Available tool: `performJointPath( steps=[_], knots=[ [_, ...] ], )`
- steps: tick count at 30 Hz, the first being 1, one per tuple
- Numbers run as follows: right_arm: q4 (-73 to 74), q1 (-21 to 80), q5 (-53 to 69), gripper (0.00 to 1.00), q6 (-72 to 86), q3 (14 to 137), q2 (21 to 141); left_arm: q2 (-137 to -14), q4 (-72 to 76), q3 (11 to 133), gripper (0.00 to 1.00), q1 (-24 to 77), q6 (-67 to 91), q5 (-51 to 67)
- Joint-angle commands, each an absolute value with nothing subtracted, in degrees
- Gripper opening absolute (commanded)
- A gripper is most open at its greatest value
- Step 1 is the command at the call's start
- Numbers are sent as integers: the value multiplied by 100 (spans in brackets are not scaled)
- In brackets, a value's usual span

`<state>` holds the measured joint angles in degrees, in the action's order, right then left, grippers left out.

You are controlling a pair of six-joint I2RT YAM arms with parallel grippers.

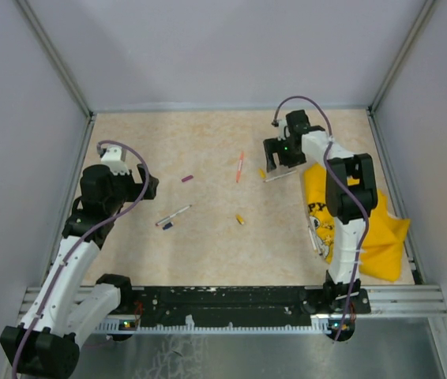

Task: Insert the pens into the pen caps
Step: Pick up the pen from the center of the board.

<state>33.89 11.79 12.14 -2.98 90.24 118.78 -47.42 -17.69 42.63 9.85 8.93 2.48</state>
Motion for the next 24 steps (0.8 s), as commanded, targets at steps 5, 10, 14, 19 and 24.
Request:
performJointPath(
  steps=[5,10,14,19,24],
  knots=[
    [3509,1089,1086,86,-115,9439,12084,-4766,-1600,4398,100,945,776,341],
    [3557,1073,1008,86,-10,9317,12034,-4781,-1592,4395,100,945,775,403],
    [3545,1018,989,86,121,9120,11966,-4785,-1591,4395,100,946,776,419],
    [3399,1002,1001,86,257,8655,11728,-4774,-1591,4386,100,951,776,455],
    [3311,1002,1020,86,367,8324,11520,-4790,-1582,4388,100,947,774,481]
  ],
)
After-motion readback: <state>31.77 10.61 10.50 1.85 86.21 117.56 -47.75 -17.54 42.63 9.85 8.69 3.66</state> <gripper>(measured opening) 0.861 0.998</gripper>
